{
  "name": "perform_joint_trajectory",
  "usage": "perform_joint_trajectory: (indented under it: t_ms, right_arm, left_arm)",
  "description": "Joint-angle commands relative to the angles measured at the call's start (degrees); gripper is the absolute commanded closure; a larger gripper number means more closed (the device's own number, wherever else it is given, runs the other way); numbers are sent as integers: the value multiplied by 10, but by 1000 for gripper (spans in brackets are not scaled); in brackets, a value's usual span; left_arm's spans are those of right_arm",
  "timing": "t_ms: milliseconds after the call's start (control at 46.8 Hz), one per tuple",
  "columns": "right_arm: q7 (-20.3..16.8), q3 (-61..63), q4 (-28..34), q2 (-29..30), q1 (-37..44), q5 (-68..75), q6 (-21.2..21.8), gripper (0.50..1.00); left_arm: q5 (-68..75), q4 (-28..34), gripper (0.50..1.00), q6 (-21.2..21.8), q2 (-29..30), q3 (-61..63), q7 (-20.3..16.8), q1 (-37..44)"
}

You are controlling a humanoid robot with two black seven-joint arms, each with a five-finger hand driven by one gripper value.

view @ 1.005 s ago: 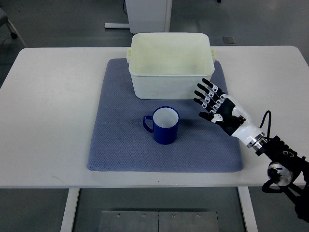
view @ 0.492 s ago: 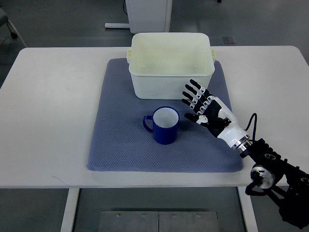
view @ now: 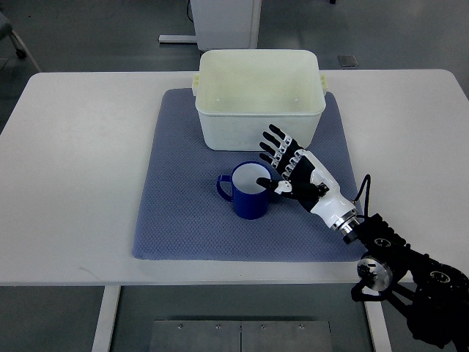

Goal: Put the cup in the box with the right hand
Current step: 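Lower the open right hand around the blue mug's body, then close the right hand's fingers around the blue mug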

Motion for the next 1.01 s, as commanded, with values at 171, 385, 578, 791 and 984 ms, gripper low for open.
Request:
perform_joint_trajectory:
  t_ms: [171, 385, 578, 791, 984]
  right_arm:
    - [7, -13, -1, 4, 1, -7, -1, 517]
    - [9, -15, -5, 15, 1, -8, -35, 517]
    - [24, -26, -7, 20, 4, -8, -47, 517]
    - [24, -44, -6, 18, 6, -8, -50, 517]
    - [24, -52, -6, 18, 6, -9, -52, 517]
  left_arm:
    - [0, 0, 500, 0, 0, 0, 0, 0]
    - [0, 0, 500, 0, 0, 0, 0, 0]
    - [0, 0, 500, 0, 0, 0, 0, 0]
    - [0, 0, 500, 0, 0, 0, 0, 0]
    - [0, 0, 500, 0, 0, 0, 0, 0]
